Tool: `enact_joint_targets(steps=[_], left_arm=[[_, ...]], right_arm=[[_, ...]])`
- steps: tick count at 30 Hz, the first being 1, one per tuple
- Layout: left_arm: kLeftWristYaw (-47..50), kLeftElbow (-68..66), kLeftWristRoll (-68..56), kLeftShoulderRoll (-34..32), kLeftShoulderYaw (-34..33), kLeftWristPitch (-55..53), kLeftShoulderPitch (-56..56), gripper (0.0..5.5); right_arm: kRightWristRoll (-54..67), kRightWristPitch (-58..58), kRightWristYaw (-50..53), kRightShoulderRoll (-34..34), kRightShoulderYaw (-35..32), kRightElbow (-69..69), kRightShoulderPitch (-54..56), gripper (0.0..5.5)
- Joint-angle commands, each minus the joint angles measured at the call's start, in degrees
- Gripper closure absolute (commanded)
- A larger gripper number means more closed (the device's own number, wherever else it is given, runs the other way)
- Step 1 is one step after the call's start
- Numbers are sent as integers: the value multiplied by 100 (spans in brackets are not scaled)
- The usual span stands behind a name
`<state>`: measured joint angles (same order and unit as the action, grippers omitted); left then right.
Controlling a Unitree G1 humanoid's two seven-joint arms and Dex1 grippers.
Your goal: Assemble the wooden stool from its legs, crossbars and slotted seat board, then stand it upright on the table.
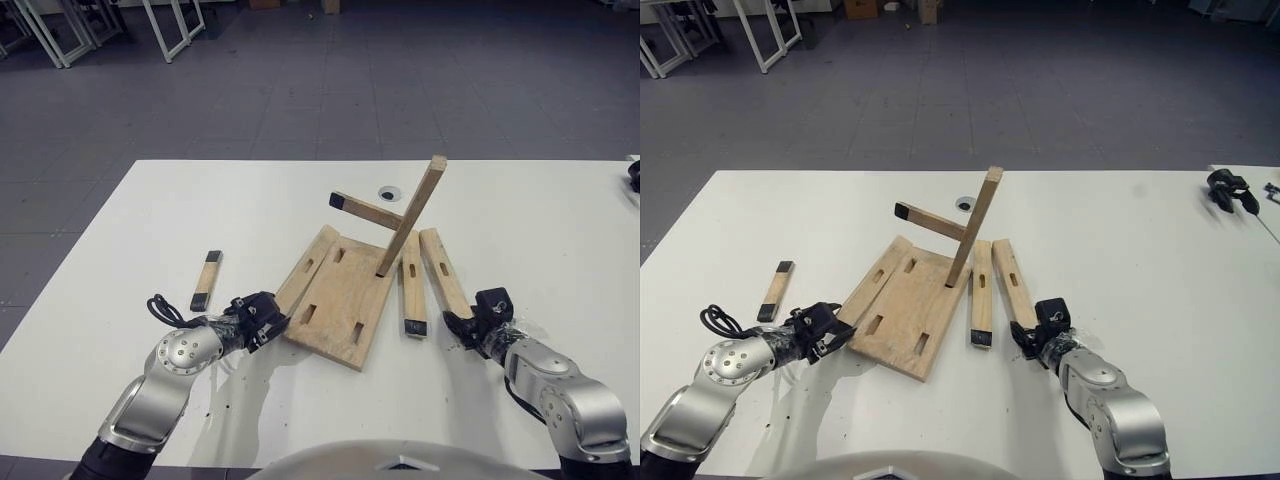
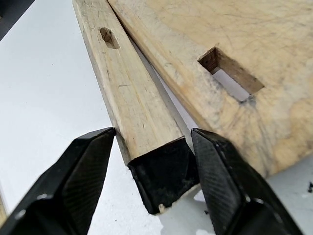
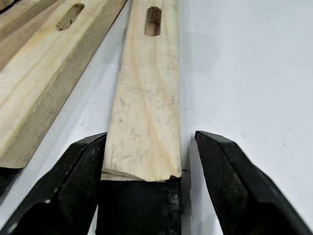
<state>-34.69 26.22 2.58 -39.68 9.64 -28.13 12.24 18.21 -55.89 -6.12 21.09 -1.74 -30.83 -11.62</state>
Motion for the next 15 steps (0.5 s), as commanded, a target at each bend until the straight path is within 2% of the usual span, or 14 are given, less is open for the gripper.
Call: enact_joint_targets(steps=[1, 5, 11, 15], left_arm=[[105, -107, 23, 140, 27, -526, -63, 264], [420, -207, -228, 654, -194, -1226, -142, 264], [963, -76, -496, 1387, -334, -2040, 31, 264], [627, 371, -528, 982, -110, -1770, 189, 264]], right_arm=[[-98, -80, 40, -41, -176, 301, 93, 290], [-100, 227, -15, -154, -319, 508, 273, 345], [58, 888, -75, -400, -840, 825, 923, 345], [261, 1268, -105, -396, -1366, 949, 1774, 345]])
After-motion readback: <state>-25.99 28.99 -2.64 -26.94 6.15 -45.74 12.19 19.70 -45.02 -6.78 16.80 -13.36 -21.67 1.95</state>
